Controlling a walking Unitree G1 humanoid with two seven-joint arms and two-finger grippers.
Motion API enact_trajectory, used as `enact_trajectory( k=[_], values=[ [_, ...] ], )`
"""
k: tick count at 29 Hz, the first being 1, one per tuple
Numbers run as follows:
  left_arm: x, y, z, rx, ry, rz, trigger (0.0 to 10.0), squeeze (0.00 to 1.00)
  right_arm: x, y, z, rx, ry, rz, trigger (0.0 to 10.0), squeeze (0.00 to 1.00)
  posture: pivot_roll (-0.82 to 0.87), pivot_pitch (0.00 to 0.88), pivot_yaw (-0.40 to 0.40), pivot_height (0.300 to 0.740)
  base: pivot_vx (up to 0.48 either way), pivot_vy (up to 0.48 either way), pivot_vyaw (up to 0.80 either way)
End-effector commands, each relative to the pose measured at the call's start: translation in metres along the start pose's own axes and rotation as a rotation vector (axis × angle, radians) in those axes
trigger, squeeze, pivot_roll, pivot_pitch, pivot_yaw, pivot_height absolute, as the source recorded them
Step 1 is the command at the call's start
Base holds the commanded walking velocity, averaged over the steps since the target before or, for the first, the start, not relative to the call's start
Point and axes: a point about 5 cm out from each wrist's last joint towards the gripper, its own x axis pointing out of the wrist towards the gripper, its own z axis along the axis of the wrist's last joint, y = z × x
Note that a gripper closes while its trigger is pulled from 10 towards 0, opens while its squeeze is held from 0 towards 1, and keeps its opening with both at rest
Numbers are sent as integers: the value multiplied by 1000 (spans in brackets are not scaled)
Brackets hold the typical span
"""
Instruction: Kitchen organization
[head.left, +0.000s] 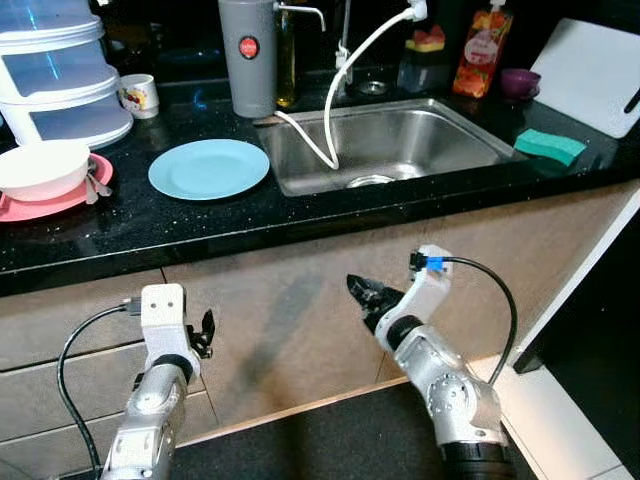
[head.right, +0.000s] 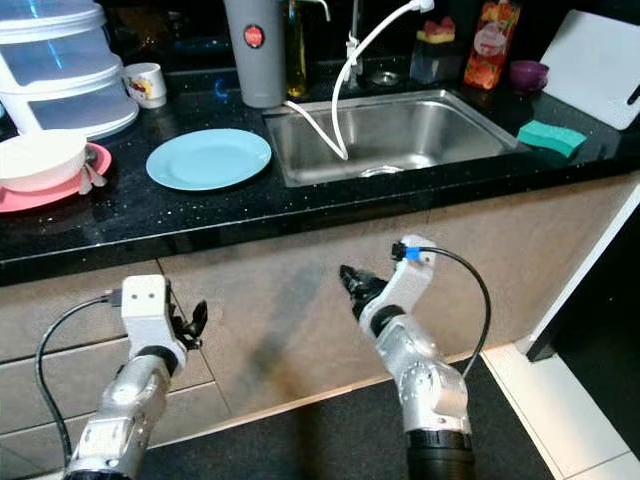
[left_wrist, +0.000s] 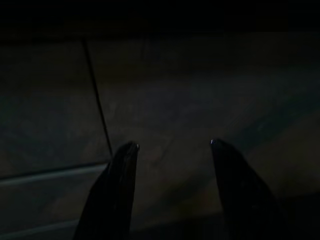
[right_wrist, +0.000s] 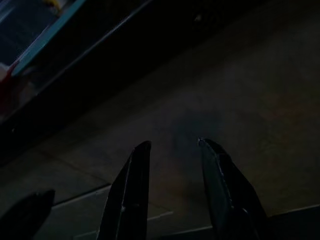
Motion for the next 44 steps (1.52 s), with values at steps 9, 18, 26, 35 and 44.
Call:
enact_trajectory(
  k=[9,18,26,35,44],
  values=[
    [-10,-12,21,93,-70,-50,10000,0,1,11,5,61,45,216,10000,0,-104,129,11,740,0,0,0],
    [-16,-23,16,121,-32,-127,10000,0,-10,-4,10,-89,50,95,10000,0,-127,113,31,740,0,0,0],
    [-17,-25,11,-15,16,-97,10000,0,-9,-10,0,-351,118,-31,10000,0,-150,66,87,740,0,0,0],
    [-2,-14,22,70,29,-53,10000,0,4,15,29,-108,-188,79,10000,0,-77,49,65,740,0,0,0],
    [-3,5,25,-60,85,97,10000,0,11,30,33,179,-188,126,10000,0,-24,40,60,740,0,0,0]
  ],
)
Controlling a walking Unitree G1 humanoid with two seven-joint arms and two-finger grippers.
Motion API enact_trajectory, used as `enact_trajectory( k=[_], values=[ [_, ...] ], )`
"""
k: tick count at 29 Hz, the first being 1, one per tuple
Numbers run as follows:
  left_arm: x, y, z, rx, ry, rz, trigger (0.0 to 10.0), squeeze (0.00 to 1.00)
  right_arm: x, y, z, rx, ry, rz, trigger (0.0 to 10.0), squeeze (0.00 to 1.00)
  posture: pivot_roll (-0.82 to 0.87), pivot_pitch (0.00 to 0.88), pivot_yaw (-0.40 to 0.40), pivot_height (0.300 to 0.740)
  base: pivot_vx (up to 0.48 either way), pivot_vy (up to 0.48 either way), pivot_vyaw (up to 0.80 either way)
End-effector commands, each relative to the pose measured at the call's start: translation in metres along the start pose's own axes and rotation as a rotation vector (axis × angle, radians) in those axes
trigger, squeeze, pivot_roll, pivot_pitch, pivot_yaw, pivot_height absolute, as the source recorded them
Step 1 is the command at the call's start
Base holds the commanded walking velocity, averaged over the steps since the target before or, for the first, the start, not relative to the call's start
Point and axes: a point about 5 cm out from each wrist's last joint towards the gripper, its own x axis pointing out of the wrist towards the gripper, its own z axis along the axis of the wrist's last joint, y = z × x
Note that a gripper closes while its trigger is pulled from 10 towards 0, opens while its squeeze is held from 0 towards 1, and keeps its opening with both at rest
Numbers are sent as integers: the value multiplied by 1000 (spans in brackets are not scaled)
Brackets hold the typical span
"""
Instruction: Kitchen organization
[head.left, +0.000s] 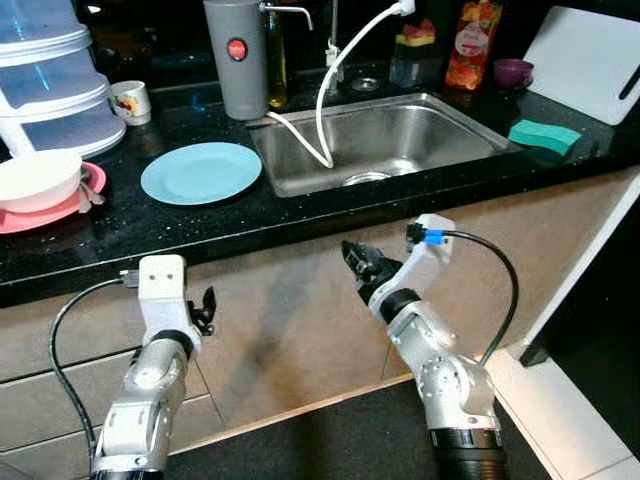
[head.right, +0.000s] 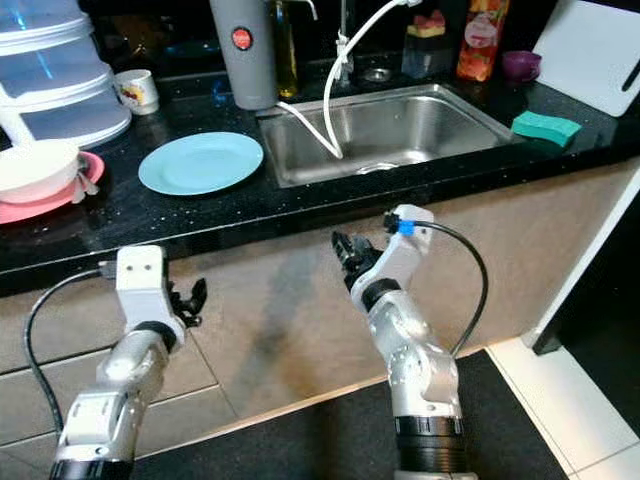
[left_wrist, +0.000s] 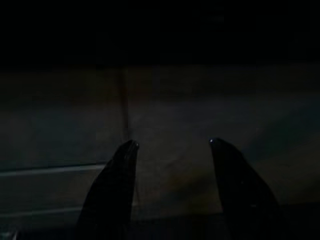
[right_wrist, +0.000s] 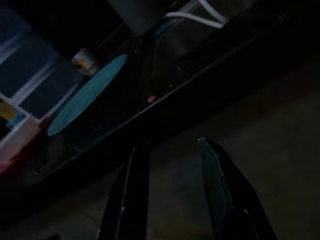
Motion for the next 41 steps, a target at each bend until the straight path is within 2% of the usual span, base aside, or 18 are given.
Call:
enact_trajectory(
  k=[1,2,4,5,6,7,8,9,10,11,14,15,17,19,20,22,27,41],
  values=[
    [-4,3,0,-23,17,6,10000,0,6,19,-11,89,46,59,10000,0,-24,40,60,740,0,0,0],
    [-6,4,3,15,10,10,10000,0,6,22,-11,24,30,80,10000,0,-24,40,60,740,0,0,0],
    [-10,5,18,116,-75,9,10000,0,7,24,-11,-150,32,60,10000,0,-13,47,45,740,0,0,0],
    [-10,5,18,116,-75,9,10000,0,7,24,-11,-150,32,60,10000,0,-13,47,45,740,0,0,0],
    [-13,5,33,160,-170,18,10000,0,10,25,-7,-224,20,65,10000,0,-12,53,41,740,0,0,0],
    [-13,5,33,160,-170,18,10000,0,10,25,-7,-224,20,65,10000,0,-12,53,41,740,0,0,0],
    [-14,5,44,167,-220,26,10000,0,12,29,-1,-312,-10,90,10000,0,-12,53,41,740,0,0,0],
    [-14,5,44,167,-220,26,10000,0,12,29,-1,-312,-10,90,10000,0,-12,53,41,740,0,0,0],
    [-15,3,55,183,-268,24,10000,0,14,33,6,-377,-41,104,10000,0,-8,61,43,740,0,0,0],
    [-16,1,73,176,-326,18,10000,0,18,39,17,-395,-79,116,10000,0,-7,66,48,740,0,0,0],
    [-16,-1,81,188,-355,16,10000,0,21,40,24,-380,-100,107,10000,0,-7,68,50,740,0,0,0],
    [-17,-3,90,225,-393,9,10000,0,23,40,30,-394,-125,93,10000,0,-11,74,52,740,0,0,0],
    [-17,-4,94,243,-412,7,10000,0,23,41,32,-401,-130,92,10000,0,-12,75,53,740,0,0,0],
    [-17,-4,96,250,-422,17,10000,0,23,41,34,-442,-136,94,10000,0,-15,77,52,740,0,0,0],
    [-17,-5,99,261,-433,35,10000,0,24,40,36,-503,-147,84,10000,0,-15,77,52,740,0,0,0],
    [-17,-8,104,276,-456,31,10000,0,25,39,37,-531,-146,95,10000,0,-14,86,47,740,0,0,0],
    [-21,-12,113,230,-497,6,10000,0,28,36,40,-531,-150,84,10000,0,-5,94,47,740,0,0,0],
    [-22,-16,110,242,-484,-53,10000,0,29,36,41,-520,-162,71,10000,0,-8,77,40,740,0,0,0]
  ],
)
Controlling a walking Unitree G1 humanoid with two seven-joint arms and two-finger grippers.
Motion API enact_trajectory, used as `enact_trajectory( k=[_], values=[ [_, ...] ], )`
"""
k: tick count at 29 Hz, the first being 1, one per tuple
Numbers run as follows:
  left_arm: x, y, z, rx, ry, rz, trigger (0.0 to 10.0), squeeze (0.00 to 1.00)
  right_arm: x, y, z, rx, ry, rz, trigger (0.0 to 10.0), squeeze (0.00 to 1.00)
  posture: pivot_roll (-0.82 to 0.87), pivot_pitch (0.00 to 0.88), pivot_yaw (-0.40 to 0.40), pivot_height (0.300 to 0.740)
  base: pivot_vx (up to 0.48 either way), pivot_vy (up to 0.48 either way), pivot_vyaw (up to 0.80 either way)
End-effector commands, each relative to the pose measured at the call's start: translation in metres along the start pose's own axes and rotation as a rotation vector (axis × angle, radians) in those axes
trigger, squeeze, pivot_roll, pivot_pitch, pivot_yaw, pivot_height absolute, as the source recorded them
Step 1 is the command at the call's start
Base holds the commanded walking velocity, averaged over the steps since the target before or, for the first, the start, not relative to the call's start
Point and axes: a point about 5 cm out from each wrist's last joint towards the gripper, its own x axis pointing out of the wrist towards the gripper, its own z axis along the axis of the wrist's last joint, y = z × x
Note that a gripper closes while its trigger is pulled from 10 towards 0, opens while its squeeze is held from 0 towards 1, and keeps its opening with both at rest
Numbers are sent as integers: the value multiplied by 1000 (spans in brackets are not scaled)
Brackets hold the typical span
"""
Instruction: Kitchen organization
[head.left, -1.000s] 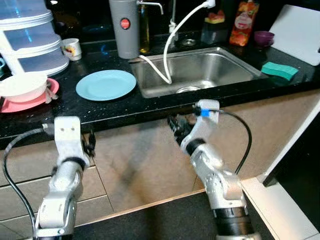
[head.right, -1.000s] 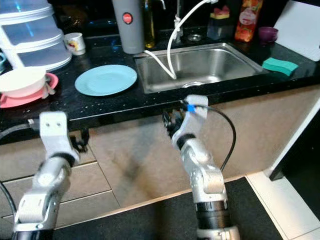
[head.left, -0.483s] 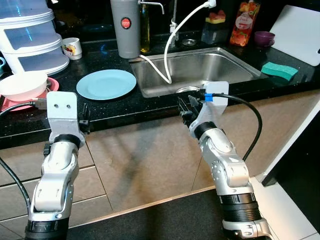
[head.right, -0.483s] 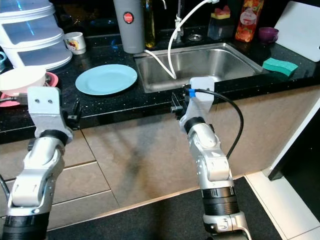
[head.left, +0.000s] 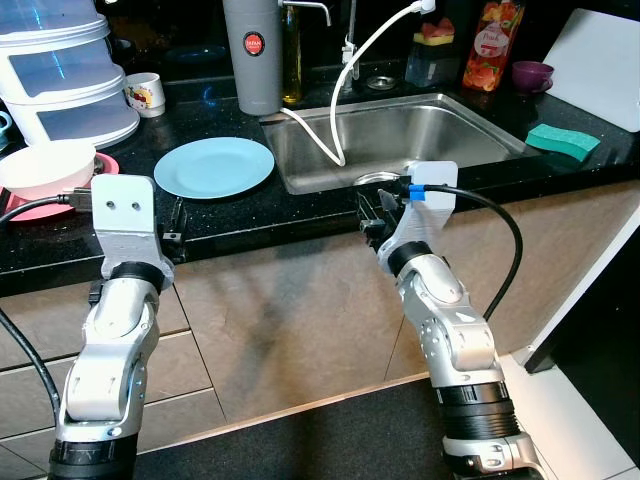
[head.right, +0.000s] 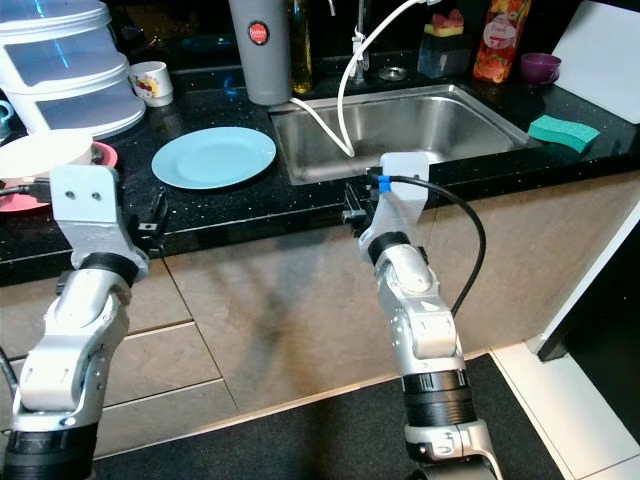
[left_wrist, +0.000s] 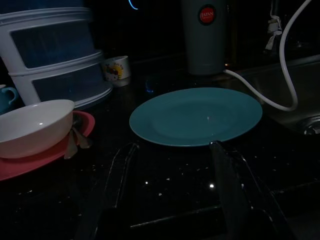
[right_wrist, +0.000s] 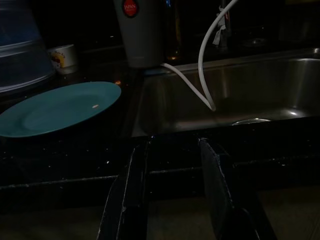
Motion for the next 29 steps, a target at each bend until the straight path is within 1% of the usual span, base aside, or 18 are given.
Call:
enact_trajectory(
  k=[1,8,10,19,29],
  values=[
    [-2,-1,1,12,-4,-8,10000,0,2,2,2,2,-13,13,10000,0,-8,77,40,740,0,0,0],
    [-1,-4,6,17,-22,-30,10000,0,3,5,1,3,-12,27,10000,0,-6,65,37,740,37,0,0],
    [-1,-5,8,18,-28,-35,10000,0,4,6,1,5,-11,28,10000,0,-7,52,39,740,296,0,0],
    [0,-6,9,14,-32,-43,10000,0,5,8,0,6,-10,30,10000,0,-5,46,38,740,282,0,0],
    [0,-1,11,13,-32,-44,10000,0,7,13,1,6,-11,33,10000,0,-2,46,39,740,319,0,0]
  ],
)
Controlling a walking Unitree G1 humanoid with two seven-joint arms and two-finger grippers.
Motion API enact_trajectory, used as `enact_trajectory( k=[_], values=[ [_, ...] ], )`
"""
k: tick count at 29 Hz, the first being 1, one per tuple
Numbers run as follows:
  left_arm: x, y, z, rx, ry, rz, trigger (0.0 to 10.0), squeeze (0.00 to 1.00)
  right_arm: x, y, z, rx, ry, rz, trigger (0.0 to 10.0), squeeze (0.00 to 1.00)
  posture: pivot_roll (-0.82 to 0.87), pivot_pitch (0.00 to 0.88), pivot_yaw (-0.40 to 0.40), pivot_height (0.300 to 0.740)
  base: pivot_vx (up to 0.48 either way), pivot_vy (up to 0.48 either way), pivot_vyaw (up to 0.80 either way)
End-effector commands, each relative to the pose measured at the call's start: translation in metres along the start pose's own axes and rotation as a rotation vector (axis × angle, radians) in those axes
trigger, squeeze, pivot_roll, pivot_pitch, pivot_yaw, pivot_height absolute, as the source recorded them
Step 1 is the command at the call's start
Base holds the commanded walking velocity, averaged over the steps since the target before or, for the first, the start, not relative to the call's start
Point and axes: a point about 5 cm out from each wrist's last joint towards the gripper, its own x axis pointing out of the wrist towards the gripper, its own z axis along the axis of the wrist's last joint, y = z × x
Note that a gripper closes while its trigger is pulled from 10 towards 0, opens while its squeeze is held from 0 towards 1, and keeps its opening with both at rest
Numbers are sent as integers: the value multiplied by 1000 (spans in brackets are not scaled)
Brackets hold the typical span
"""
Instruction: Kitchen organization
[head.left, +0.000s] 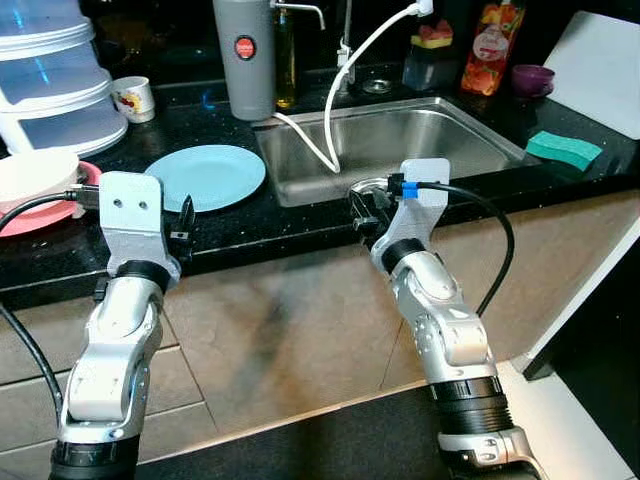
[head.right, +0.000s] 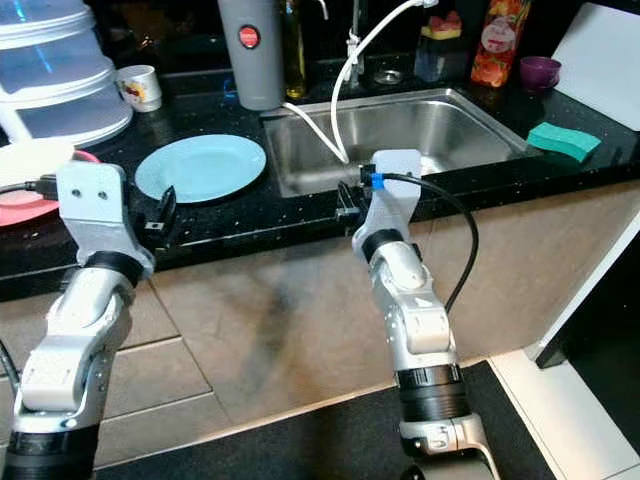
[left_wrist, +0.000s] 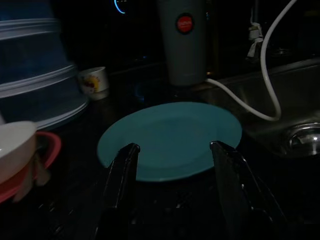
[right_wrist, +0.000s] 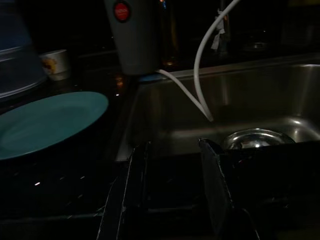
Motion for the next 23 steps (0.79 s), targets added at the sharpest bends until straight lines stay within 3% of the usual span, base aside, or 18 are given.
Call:
enact_trajectory(
  k=[1,23],
  values=[
    [0,3,4,8,-7,-1,10000,0,2,6,0,-3,0,11,10000,0,-2,48,40,740,319,0,0],
    [-4,-6,0,2,10,-18,10000,0,-3,-2,-6,-3,15,0,10000,0,-2,69,45,740,325,0,0]
  ],
)
